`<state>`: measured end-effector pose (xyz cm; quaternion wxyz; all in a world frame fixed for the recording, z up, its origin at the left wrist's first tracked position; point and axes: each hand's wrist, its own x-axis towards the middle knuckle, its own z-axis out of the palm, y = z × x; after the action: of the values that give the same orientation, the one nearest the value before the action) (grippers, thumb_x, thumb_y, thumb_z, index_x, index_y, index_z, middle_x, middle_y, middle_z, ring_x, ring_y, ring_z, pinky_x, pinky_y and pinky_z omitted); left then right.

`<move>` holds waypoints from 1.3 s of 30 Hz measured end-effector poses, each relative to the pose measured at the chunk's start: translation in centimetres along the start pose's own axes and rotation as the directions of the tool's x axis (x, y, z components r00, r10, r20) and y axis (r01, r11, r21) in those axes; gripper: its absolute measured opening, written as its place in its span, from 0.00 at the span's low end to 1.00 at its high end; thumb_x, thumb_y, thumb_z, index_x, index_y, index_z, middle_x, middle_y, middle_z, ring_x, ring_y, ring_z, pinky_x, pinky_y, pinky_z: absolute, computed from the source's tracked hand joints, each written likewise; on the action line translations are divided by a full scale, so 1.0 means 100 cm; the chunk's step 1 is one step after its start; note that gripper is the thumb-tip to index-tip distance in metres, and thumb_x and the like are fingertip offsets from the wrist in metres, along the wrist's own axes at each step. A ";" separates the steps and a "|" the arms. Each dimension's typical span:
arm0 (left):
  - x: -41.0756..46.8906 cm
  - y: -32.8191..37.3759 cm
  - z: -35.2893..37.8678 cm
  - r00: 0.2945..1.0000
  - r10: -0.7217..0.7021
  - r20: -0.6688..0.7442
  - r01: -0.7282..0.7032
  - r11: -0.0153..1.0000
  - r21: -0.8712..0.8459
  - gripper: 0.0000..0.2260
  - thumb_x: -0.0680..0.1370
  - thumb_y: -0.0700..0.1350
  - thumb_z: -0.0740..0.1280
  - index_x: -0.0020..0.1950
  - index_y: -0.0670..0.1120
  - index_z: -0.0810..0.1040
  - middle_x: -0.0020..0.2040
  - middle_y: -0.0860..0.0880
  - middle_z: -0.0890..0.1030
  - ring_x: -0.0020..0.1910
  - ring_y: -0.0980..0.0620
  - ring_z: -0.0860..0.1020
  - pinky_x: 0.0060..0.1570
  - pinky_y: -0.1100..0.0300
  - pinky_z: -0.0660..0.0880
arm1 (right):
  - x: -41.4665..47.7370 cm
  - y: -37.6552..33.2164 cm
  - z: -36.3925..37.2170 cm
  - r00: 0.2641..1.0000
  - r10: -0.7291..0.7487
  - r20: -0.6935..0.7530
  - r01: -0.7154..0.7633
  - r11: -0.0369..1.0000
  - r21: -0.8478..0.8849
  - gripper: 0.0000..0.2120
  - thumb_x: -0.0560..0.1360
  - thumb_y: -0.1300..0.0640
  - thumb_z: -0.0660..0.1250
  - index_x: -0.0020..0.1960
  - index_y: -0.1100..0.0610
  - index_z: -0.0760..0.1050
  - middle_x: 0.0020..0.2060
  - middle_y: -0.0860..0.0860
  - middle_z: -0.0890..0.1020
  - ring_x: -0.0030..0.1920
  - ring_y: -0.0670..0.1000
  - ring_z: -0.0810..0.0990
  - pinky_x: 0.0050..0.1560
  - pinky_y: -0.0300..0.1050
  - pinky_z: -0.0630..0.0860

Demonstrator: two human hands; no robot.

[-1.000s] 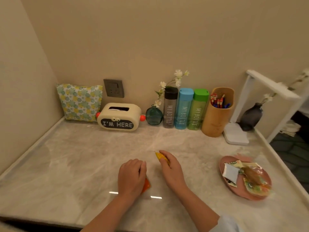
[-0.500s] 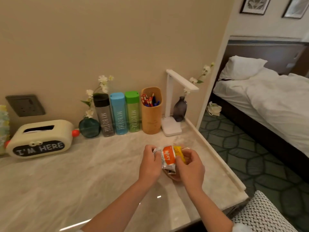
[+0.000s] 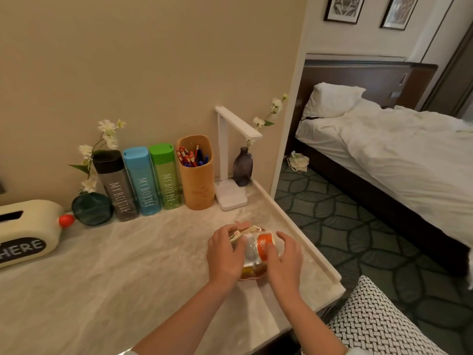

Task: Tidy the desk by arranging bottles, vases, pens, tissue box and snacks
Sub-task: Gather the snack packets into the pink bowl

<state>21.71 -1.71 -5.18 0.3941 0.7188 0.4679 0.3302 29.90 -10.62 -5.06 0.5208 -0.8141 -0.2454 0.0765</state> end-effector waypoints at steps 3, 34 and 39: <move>-0.004 -0.004 0.005 0.996 0.060 -0.071 -0.046 0.981 0.190 0.18 0.75 0.50 0.68 0.64 0.54 0.71 0.67 0.53 0.69 0.69 0.51 0.65 0.70 0.51 0.61 | 0.000 -0.001 0.001 0.987 0.099 0.123 -0.108 0.991 0.074 0.22 0.79 0.52 0.59 0.72 0.53 0.64 0.68 0.52 0.68 0.68 0.51 0.67 0.71 0.52 0.65; 0.021 -0.077 -0.127 0.838 -0.395 -0.375 0.421 0.907 -0.015 0.29 0.74 0.42 0.68 0.73 0.45 0.62 0.72 0.45 0.63 0.71 0.45 0.63 0.70 0.53 0.63 | -0.022 -0.078 0.142 0.769 -0.174 0.615 0.195 0.980 0.034 0.26 0.67 0.57 0.67 0.64 0.45 0.73 0.57 0.44 0.79 0.56 0.45 0.78 0.61 0.47 0.76; 0.022 -0.093 -0.168 0.771 -0.431 -0.468 0.468 0.883 -0.042 0.28 0.75 0.41 0.68 0.72 0.44 0.63 0.73 0.44 0.62 0.71 0.45 0.63 0.70 0.53 0.62 | -0.038 -0.079 0.194 0.696 -0.204 0.688 0.230 0.972 0.056 0.28 0.64 0.50 0.63 0.65 0.42 0.73 0.56 0.43 0.80 0.56 0.44 0.79 0.59 0.48 0.78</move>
<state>4.46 6.98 -5.22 0.3099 0.5000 0.7189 0.3703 16.76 5.93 -7.21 0.3832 -0.7013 -0.5168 0.3070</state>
